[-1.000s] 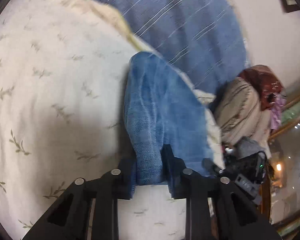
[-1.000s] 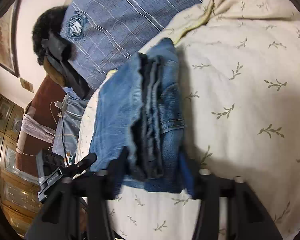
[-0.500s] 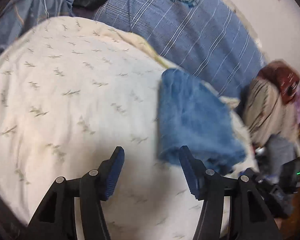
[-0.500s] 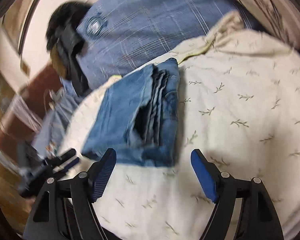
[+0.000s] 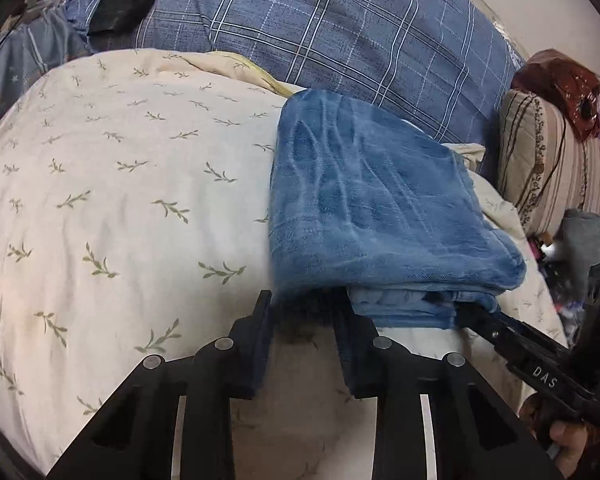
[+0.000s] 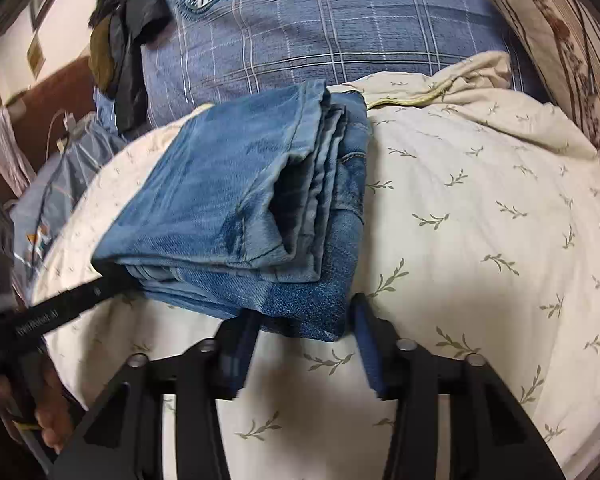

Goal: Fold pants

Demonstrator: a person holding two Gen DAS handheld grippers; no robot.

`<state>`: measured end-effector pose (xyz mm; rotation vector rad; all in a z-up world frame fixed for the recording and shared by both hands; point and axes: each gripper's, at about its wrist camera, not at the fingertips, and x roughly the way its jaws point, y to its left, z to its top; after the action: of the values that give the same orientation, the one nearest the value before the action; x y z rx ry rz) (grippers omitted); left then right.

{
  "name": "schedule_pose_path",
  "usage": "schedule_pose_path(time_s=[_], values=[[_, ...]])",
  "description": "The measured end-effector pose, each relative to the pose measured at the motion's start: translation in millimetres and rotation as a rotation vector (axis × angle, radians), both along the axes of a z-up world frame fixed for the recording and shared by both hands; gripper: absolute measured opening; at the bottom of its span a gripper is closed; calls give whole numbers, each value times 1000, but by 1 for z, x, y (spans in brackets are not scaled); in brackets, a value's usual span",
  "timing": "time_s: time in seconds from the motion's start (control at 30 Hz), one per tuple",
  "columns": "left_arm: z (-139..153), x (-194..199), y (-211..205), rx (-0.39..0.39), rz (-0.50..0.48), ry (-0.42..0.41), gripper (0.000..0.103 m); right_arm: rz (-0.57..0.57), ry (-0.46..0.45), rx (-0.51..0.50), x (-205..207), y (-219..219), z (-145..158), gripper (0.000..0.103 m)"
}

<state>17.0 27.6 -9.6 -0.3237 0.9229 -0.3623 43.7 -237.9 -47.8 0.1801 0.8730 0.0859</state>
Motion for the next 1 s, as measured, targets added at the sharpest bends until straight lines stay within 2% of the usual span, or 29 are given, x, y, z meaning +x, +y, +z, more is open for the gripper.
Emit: schedule_pose_path(time_s=[0.1,0.17,0.27,0.3,0.37,0.43,0.83,0.93,1.0], values=[[2,1,15,-95,14,14,37,-4,0,11,-4,-1,2,44],[2,3,25,-98,46,0,44,-3,7,13,-3,1,1,44],[-6,21,22,-98,64,29,44,7,12,11,-2,4,0,44],[-9,25,20,-89,70,34,43,6,10,6,-2,4,0,44],[-9,25,15,-72,72,19,34,-2,3,-4,-2,3,1,44],[-8,21,16,-107,68,26,28,-11,2,5,-2,-1,1,43],[-12,21,14,-76,69,11,28,-29,12,22,-1,-6,-1,43],[-5,21,19,-106,100,-19,28,-32,-7,23,-2,-6,3,44],[-2,23,17,-65,108,-41,28,-32,-13,19,-1,-4,4,44]])
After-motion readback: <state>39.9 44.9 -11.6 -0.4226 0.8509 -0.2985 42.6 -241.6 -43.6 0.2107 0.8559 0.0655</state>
